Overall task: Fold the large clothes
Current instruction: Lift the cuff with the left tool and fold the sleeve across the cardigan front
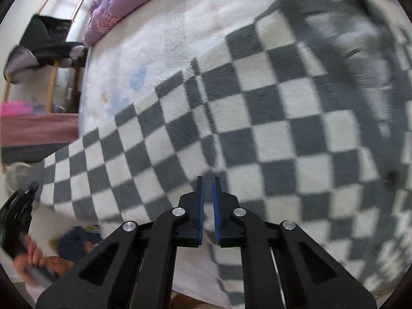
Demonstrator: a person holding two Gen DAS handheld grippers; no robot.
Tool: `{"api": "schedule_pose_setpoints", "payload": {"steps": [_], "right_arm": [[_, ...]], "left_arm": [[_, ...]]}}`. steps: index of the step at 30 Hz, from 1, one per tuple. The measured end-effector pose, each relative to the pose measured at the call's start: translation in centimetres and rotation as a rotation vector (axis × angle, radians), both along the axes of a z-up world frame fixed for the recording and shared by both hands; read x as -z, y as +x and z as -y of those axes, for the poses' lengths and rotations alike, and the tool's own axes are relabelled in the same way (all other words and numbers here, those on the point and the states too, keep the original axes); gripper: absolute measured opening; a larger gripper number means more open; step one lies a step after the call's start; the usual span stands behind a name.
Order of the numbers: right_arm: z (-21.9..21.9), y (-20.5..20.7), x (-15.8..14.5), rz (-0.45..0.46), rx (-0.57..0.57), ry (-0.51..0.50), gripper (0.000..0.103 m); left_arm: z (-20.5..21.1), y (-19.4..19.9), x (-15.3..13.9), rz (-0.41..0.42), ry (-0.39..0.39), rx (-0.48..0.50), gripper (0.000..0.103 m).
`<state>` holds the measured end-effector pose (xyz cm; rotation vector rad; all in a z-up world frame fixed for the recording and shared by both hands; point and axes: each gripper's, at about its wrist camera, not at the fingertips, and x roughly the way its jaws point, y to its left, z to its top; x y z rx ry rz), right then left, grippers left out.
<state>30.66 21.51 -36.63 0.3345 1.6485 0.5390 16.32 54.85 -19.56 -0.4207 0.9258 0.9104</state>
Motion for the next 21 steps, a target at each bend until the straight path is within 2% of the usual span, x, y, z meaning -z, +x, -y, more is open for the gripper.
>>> {"api": "schedule_pose_setpoints", "payload": {"steps": [2,4,6,7,9,10,13,16,21], "right_arm": [[-0.4,0.4,2.8,-0.082,0.036,0.061,0.005],[-0.4,0.3,7.0,-0.219,0.129,0.163,0.005],[-0.7,-0.6,11.4,-0.341,0.185,0.174,0.004],[-0.7,-1.1,13.1,-0.396,0.213,0.195,0.000],[0.3,-2.4,16.3,-0.489,0.381,0.323,0.000],[0.6,-2.8,16.9,-0.507,0.427,0.360,0.000],[0.1,-2.9,16.1,-0.443,0.398,0.340,0.000],[0.0,-2.9,16.7,-0.491,0.438,0.355,0.000],[0.3,-2.0,15.6,-0.492,0.347,0.377,0.002]], "left_arm": [[2.7,1.7,-1.6,-0.017,0.060,0.042,0.010],[6.0,3.7,-3.2,-0.022,0.111,0.095,0.010],[8.6,5.2,-4.2,0.008,0.106,0.152,0.010],[10.0,6.1,-4.6,0.021,0.096,0.177,0.010],[12.6,7.8,-4.9,0.052,0.069,0.230,0.010],[14.2,8.8,-5.0,0.058,0.066,0.267,0.010],[19.1,11.6,-4.7,0.053,0.079,0.364,0.010],[23.6,14.4,-3.9,0.053,0.033,0.450,0.010],[31.9,18.3,-1.6,0.029,-0.011,0.590,0.010]]}}
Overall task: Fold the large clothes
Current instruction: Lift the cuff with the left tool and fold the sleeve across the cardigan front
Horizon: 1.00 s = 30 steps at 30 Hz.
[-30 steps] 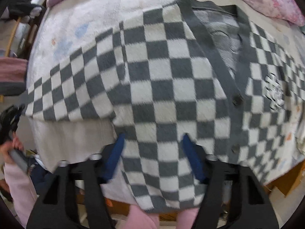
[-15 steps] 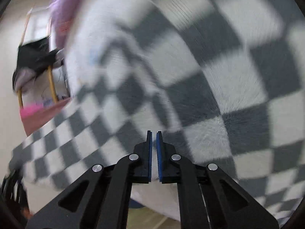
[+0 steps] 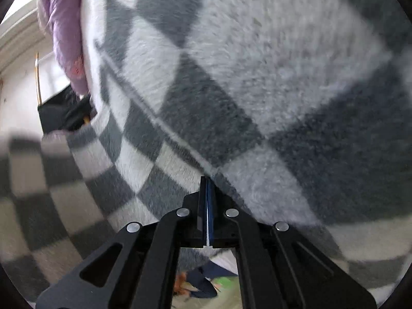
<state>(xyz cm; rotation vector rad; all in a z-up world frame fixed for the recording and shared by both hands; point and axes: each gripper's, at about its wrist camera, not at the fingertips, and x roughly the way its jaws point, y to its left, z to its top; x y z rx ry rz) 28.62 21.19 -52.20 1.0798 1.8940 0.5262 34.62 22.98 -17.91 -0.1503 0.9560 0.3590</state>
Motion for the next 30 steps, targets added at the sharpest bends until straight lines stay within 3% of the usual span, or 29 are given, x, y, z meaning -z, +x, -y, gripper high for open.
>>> {"api": "schedule_pose_setpoints", "payload": {"steps": [2,6,9,15,17,19,20,22,23,24,26,28,30], "right_arm": [[1.9,0.1,-0.4,-0.015,0.048,0.045,0.002],[11.8,-0.8,-1.7,-0.015,0.290,0.086,0.002],[22.9,-2.9,-3.2,0.018,0.440,-0.063,0.002],[38.5,-6.4,-5.7,0.040,0.638,-0.327,0.002],[40.4,-7.6,-5.7,0.047,0.673,-0.371,0.002],[42.5,-6.8,-6.7,0.078,0.675,-0.410,0.008],[43.1,-6.1,-7.2,0.080,0.650,-0.443,0.011],[43.7,-4.2,-8.9,0.105,0.611,-0.473,0.037],[43.8,-3.5,-9.6,0.135,0.596,-0.478,0.046],[44.8,-3.3,-10.1,0.158,0.582,-0.484,0.063],[43.7,-1.5,-10.8,0.208,0.521,-0.511,0.065],[42.0,-0.1,-11.4,0.250,0.455,-0.513,0.065],[39.3,1.8,-11.7,0.294,0.381,-0.525,0.065]], "left_arm": [[3.4,1.3,1.6,-0.030,-0.017,0.060,0.010],[10.0,2.9,5.9,-0.112,-0.018,0.171,0.010],[14.5,4.1,10.3,-0.191,-0.050,0.231,0.010],[20.5,4.2,18.9,-0.316,-0.115,0.311,0.010],[22.0,4.1,21.8,-0.364,-0.146,0.356,0.016],[22.3,3.6,24.5,-0.444,-0.229,0.382,0.039],[22.0,3.2,25.1,-0.474,-0.274,0.375,0.042],[20.4,2.3,24.7,-0.456,-0.335,0.346,0.066],[19.1,1.7,23.9,-0.432,-0.362,0.326,0.071],[18.0,1.3,23.2,-0.408,-0.379,0.310,0.073],[15.5,0.4,22.0,-0.369,-0.398,0.280,0.074],[11.8,-0.5,20.9,-0.330,-0.367,0.213,0.072],[8.3,-1.3,20.1,-0.279,-0.327,0.135,0.060]]}}
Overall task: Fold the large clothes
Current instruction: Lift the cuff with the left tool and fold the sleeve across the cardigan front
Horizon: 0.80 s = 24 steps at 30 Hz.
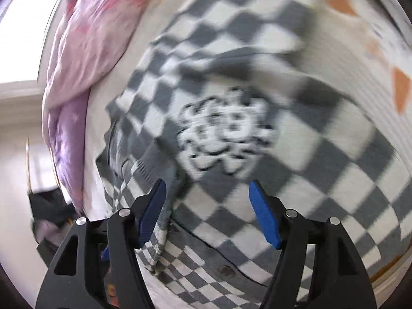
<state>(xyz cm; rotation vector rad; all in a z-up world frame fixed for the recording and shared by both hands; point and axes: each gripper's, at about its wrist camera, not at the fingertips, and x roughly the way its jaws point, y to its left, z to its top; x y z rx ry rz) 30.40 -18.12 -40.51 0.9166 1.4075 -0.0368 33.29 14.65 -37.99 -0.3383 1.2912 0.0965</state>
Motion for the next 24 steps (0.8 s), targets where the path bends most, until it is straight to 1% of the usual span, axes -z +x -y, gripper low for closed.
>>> {"api": "schedule_pose_setpoints", "payload": {"steps": [2,3,4,5,6,7,8,9,10,11,12,13,14,16,17,18,19,21,22,24], "right_arm": [[-2.7,1.4,-0.6,0.037,-0.084,-0.034,0.059],[-4.5,2.4,-0.8,0.060,-0.137,-0.058,0.050],[-5.7,2.8,-1.1,0.072,-0.181,-0.071,0.036],[-6.9,3.4,-1.0,0.083,-0.223,-0.074,0.029],[-8.4,4.0,-0.5,0.097,-0.263,-0.067,0.021],[-9.5,4.6,0.1,0.099,-0.286,-0.065,0.017],[-10.2,4.8,0.8,0.093,-0.304,-0.066,0.016],[-11.3,5.2,2.2,0.076,-0.336,-0.074,0.013],[-12.0,5.3,3.1,0.053,-0.359,-0.101,0.010],[-12.7,5.4,4.6,0.007,-0.383,-0.160,0.002],[-13.1,5.3,6.0,-0.013,-0.394,-0.197,0.000],[-12.9,5.2,6.6,0.011,-0.372,-0.188,0.000],[-12.6,5.3,6.7,0.000,-0.354,-0.172,0.000],[-12.5,5.7,6.0,-0.032,-0.352,-0.175,0.000],[-12.6,6.0,5.3,-0.034,-0.366,-0.202,0.000],[-12.9,6.5,4.4,-0.014,-0.384,-0.241,0.003],[-13.0,6.9,3.7,0.007,-0.395,-0.264,0.003],[-13.2,8.1,2.7,0.034,-0.405,-0.282,0.003],[-13.3,9.0,2.6,0.038,-0.396,-0.285,0.003],[-13.8,10.2,2.9,0.038,-0.392,-0.288,0.003]], "left_arm": [[-3.8,-0.8,0.3,-0.007,0.022,-0.068,0.054],[-5.5,-1.2,0.7,-0.020,0.027,-0.097,0.046],[-6.8,-1.6,1.0,-0.033,0.032,-0.119,0.039],[-8.3,-2.2,1.6,-0.052,0.035,-0.145,0.036],[-9.7,-2.8,2.3,-0.068,0.028,-0.167,0.027],[-10.9,-3.4,3.2,-0.087,0.020,-0.182,0.020],[-11.6,-4.0,4.2,-0.114,0.022,-0.187,0.017],[-12.2,-4.9,5.4,-0.144,0.040,-0.186,0.015],[-12.6,-5.6,6.5,-0.166,0.071,-0.189,0.011],[-13.2,-6.6,8.2,-0.191,0.096,-0.199,0.006],[-13.7,-7.4,9.2,-0.191,0.078,-0.212,0.002],[-14.4,-8.4,9.9,-0.140,0.029,-0.235,0.002],[-14.7,-8.8,9.8,-0.124,0.005,-0.239,0.002],[-14.8,-8.3,8.9,-0.147,0.003,-0.226,0.003],[-15.0,-7.7,8.0,-0.135,0.004,-0.233,0.003],[-15.3,-7.2,7.1,-0.109,-0.001,-0.236,0.003],[-15.5,-6.1,6.0,-0.071,-0.011,-0.229,0.003],[-15.8,-3.6,4.7,-0.012,0.005,-0.211,0.003],[-16.1,-2.1,4.3,0.020,0.020,-0.202,0.003],[-16.6,1.1,4.4,0.051,0.053,-0.197,0.003]]}}
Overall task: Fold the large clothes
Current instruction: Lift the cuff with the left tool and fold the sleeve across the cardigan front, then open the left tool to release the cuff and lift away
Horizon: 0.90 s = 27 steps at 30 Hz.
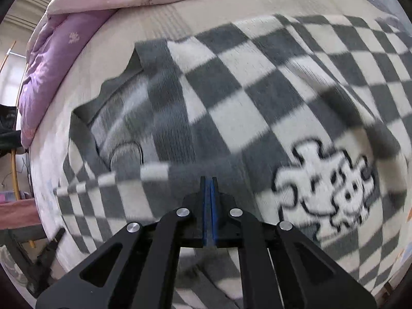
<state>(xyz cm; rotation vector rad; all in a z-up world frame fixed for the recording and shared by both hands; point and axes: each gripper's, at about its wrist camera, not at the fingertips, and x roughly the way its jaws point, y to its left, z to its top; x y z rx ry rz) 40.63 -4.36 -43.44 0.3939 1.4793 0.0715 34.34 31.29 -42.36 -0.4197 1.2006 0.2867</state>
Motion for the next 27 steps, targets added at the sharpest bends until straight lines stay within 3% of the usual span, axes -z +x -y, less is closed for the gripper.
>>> {"api": "schedule_pose_setpoints", "payload": {"steps": [3,4,5,10,12,14,15,16,17,18,19,21,27], "right_arm": [[-0.5,1.4,3.3,-0.072,0.003,-0.026,0.000],[-0.3,1.4,3.6,-0.065,0.022,-0.010,0.000],[-0.1,1.5,3.7,-0.067,0.031,-0.001,0.000],[0.7,1.6,3.5,-0.066,0.047,0.026,0.000],[1.4,1.5,2.7,-0.076,0.044,0.028,0.001],[1.6,1.4,1.7,-0.069,0.026,0.037,0.008],[2.7,1.2,1.0,-0.064,0.020,0.044,0.011],[2.9,1.0,0.1,-0.051,0.012,0.072,0.015],[3.0,0.7,-0.4,-0.049,0.002,0.079,0.018],[3.0,0.6,-0.9,-0.051,-0.009,0.072,0.030],[3.1,0.0,-1.8,-0.047,-0.024,0.044,0.052],[3.3,-1.2,-4.2,0.009,-0.044,-0.014,0.074],[4.3,-4.7,-9.3,0.056,-0.086,-0.044,0.079]], "left_arm": [[-1.9,4.5,2.9,-0.059,0.069,-0.024,0.002],[-2.5,5.8,4.7,-0.112,0.063,-0.031,0.002],[-2.9,6.3,5.6,-0.110,0.041,-0.043,0.002],[-1.7,6.2,4.9,-0.121,0.107,0.004,0.002],[-1.4,5.5,4.4,-0.131,0.096,0.007,0.005],[-0.9,4.9,3.9,-0.178,0.098,0.003,0.013],[-0.7,4.7,3.5,-0.188,0.094,-0.001,0.028],[-0.4,4.3,3.0,-0.186,0.089,-0.005,0.050],[0.0,3.9,2.3,-0.183,0.100,-0.009,0.061],[0.3,3.5,1.8,-0.180,0.116,-0.007,0.069],[0.8,3.0,1.1,-0.176,0.135,0.002,0.069],[1.3,2.2,0.0,-0.182,0.132,0.012,0.069],[3.1,-1.1,-4.4,-0.178,0.113,0.019,0.069]]}}
